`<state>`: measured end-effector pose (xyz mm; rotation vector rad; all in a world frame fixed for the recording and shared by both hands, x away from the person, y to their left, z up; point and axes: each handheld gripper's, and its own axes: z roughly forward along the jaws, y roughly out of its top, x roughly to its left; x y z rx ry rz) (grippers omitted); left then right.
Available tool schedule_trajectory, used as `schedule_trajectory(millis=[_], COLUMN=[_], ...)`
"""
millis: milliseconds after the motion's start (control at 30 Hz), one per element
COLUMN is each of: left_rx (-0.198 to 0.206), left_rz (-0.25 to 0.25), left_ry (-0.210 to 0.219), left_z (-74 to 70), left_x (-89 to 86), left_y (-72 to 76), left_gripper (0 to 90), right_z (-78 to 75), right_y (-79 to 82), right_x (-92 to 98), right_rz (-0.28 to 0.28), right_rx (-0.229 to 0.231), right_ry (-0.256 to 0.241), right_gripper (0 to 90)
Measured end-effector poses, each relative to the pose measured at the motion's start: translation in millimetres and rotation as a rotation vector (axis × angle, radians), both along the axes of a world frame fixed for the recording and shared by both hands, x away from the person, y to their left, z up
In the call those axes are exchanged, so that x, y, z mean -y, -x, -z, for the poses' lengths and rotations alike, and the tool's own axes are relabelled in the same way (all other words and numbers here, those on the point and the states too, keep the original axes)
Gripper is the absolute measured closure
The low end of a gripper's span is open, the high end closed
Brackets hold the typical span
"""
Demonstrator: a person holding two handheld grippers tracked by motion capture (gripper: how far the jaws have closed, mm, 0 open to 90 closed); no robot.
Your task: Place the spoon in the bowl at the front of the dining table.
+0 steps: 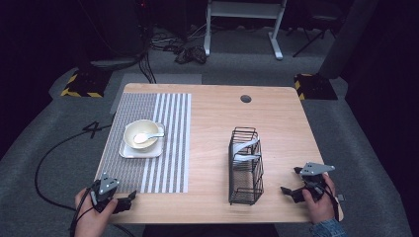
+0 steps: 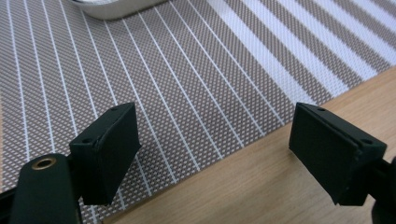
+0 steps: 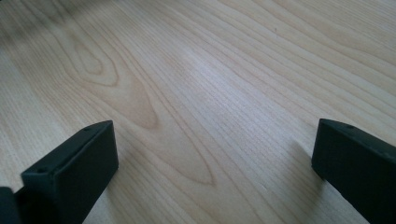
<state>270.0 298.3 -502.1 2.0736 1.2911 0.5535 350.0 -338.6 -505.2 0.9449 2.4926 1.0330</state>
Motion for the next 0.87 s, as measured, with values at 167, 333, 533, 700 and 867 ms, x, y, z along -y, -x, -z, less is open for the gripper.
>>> schedule_trajectory(millis=[167, 333, 533, 700, 867], left_rx=[0.004, 0.067, 0.09, 0.09, 0.089], left_rz=[0.0, 0.058, 0.049, 0.049, 0.047], left_ry=[0.036, 0.064, 0.077, 0.077, 0.08], left_z=[2.8, 13.5, 15.8, 15.9, 15.9], left_x=[-0.6, -1.5, -2.1, -2.1, -2.0], left_y=[0.3, 3.5, 7.1, 7.1, 7.2], left_gripper=[14.7, 1.1, 0.3, 0.3, 0.3], right_z=[0.0, 0.0, 0.1, 0.1, 0.1], right_y=[0.0, 0.0, 0.0, 0.0, 0.0], right_x=[-0.1, -0.1, -0.1, -0.1, -0.1], right_rz=[0.001, 0.001, -0.001, -0.001, -0.001], right_rx=[0.0, 0.0, 0.0, 0.0, 0.0], right_ry=[0.0, 0.0, -0.001, -0.001, -0.001], right_gripper=[0.4, 0.4, 0.4, 0.4, 0.4])
